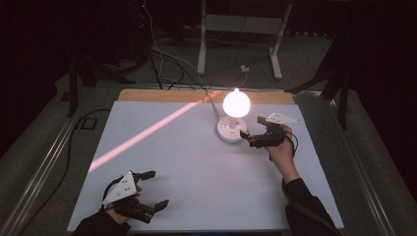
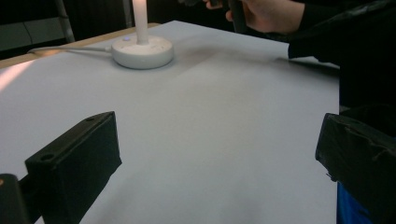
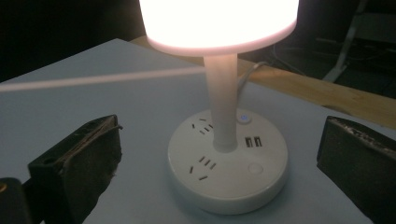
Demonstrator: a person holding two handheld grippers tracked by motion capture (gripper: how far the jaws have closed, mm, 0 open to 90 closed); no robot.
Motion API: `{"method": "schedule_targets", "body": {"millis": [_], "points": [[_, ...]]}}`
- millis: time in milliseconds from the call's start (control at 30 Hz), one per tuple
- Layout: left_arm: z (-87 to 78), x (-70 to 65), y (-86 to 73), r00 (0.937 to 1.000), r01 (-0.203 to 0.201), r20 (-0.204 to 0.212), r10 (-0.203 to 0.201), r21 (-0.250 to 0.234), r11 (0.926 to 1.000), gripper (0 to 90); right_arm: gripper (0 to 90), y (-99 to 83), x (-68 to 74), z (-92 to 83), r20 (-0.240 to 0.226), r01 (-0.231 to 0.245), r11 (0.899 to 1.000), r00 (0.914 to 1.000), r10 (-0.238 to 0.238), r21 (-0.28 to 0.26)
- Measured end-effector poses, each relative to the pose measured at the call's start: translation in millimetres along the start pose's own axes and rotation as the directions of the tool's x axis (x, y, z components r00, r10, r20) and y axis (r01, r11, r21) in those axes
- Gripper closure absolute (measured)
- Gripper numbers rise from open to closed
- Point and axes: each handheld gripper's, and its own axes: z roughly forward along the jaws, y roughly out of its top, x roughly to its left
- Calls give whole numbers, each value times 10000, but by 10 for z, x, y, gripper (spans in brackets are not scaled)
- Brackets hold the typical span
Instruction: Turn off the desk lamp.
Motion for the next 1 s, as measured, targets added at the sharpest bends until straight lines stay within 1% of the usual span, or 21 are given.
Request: {"method": "schedule_targets", "body": {"millis": [67,133,200,233,267,300,333,367,400,500,567,600,667,700,733,767,800,867,900,933,1000], "points": [[2,1,-2,10000,11,-23,-11,9,10000,6,0,-14,-54,48,-89,-229,9997,9997,230,42],[5,5,-4,10000,-2,-11,2,71,10000,6,0,-16,-66,71,-118,-203,9998,9997,203,71],[9,3,-3,10000,22,-6,-22,42,10000,6,0,-20,-75,110,73,-200,9998,9998,200,53],[10,2,-4,10000,5,-10,-5,59,10000,6,0,-26,-83,133,194,-359,9994,9992,359,-19],[10,1,-5,10000,-16,-15,16,79,10000,6,0,-47,-108,174,219,-617,9981,9978,618,-49],[8,0,-5,10000,-31,-24,31,91,10000,6,0,-47,-108,174,219,-617,9981,9978,618,-49],[5,0,-4,10000,-20,-31,20,66,10000,6,25,-57,-115,199,339,-606,9981,9976,602,84],[2,3,-3,10000,19,-24,-19,27,10000,6,45,-70,-121,229,564,-544,9982,9970,529,246],[2,6,-4,10000,41,-29,-40,27,10000,6,45,-70,-121,229,564,-544,9982,9970,529,246],[10,8,-7,10000,19,-41,-19,96,10000,6,98,-81,-144,259,714,-604,9978,9957,583,266],[10,7,-5,10000,4,-23,-4,68,10000,6,150,-81,-160,276,729,-663,9971,9953,635,363],[10,6,-5,10000,3,-27,-2,71,10000,6,156,-83,-166,287,770,-672,9970,9950,641,379],[9,4,-7,10000,5,-36,-5,103,9999,6,284,-85,-181,309,762,-848,9950,9938,806,536],[8,5,-7,10000,4,-40,-4,117,9999,6,296,-85,-181,318,845,-834,9947,9933,783,596],[8,6,-7,10000,13,-37,-13,86,10000,6,378,-88,-181,340,890,-848,9935,9930,779,760],[8,7,-6,10000,68,-29,-68,50,10000,6,378,-88,-181,340,890,-848,9935,9930,779,760],[9,7,-6,10000,74,-37,-74,51,10000,5,405,-88,-182,347,1017,-785,9935,9924,699,830],[10,6,-8,10000,31,-42,-30,79,10000,6,462,-85,-186,355,1061,-934,9913,9908,834,926],[10,6,-7,10000,41,-32,-40,88,10000,6,503,-82,-188,357,1131,-999,9903,9896,889,962],[10,7,-6,10000,43,-28,-43,61,10000,6,555,-73,-192,357,1222,-1167,9874,9871,1035,1069],[8,8,-5,9999,134,-1,-134,25,9999,6,642,-64,-199,357,1318,-1299,9846,9847,1142,1174]]}}
